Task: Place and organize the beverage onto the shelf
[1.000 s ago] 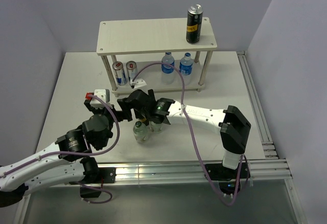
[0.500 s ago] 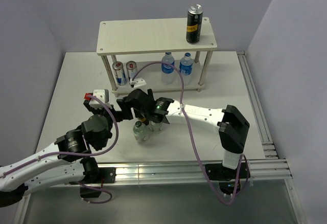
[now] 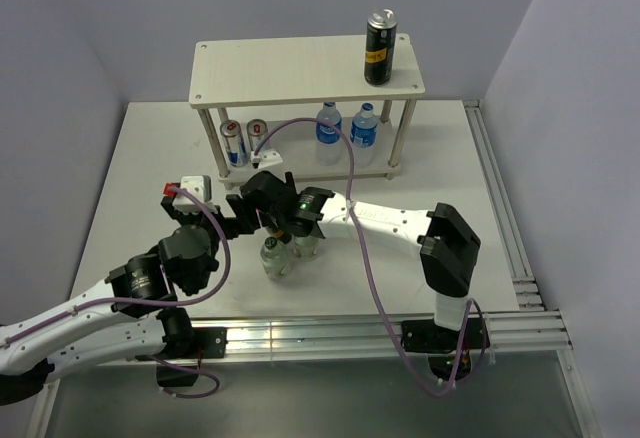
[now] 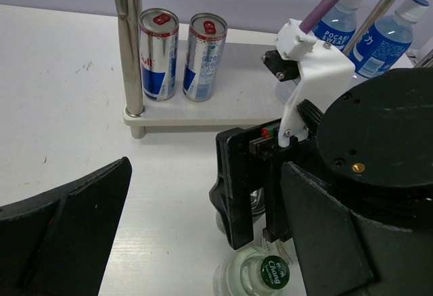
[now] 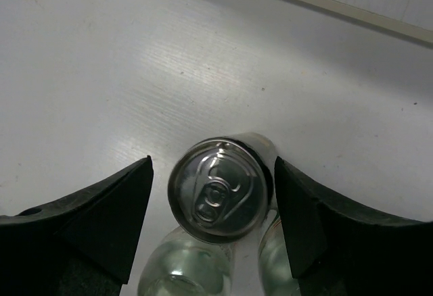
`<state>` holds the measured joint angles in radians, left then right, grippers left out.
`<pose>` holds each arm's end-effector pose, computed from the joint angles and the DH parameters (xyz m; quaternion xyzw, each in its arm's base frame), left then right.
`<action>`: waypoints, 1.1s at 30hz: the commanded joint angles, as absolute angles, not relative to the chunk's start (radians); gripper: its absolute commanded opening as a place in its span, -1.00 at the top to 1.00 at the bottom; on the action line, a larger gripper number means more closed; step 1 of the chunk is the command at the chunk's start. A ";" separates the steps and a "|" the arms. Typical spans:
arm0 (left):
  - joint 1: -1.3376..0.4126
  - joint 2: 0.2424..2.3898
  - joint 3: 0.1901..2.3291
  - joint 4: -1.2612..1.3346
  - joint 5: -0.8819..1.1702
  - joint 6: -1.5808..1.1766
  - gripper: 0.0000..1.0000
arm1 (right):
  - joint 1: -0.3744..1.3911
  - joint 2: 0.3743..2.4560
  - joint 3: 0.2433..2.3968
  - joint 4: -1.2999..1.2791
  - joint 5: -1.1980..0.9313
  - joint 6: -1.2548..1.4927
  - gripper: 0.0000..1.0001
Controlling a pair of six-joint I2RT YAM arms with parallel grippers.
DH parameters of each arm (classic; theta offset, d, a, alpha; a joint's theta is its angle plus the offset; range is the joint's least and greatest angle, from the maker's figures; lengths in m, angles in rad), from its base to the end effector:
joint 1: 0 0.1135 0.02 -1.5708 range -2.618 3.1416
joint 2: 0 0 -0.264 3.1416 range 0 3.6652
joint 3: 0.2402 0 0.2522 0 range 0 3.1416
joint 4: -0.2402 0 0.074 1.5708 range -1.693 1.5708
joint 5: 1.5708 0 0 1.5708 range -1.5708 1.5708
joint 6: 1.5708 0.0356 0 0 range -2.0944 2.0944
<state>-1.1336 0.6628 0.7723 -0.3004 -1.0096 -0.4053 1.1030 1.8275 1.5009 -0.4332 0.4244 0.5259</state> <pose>0.0866 -0.1142 0.3447 -0.0472 0.7404 -0.1197 0.6597 0.2004 0.3642 0.2738 -0.1760 0.8848 0.1477 0.4054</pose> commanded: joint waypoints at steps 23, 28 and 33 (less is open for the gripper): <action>-1.175 0.650 0.781 -0.239 -1.022 -0.411 -0.99 | 1.100 1.907 1.559 -0.537 0.479 0.509 0.15; -1.181 0.652 0.778 -0.233 -1.028 -0.407 -0.99 | 1.097 1.869 1.588 -0.548 0.502 0.491 0.62; -1.181 0.660 0.781 -0.236 -1.029 -0.408 -0.99 | 1.080 1.830 1.736 -0.629 0.524 0.456 1.00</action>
<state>-1.1709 0.6571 0.7723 -0.3065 -1.0435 -0.4053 1.0855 1.8709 1.6009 -0.6083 0.4633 0.4911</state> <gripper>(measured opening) 0.994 0.659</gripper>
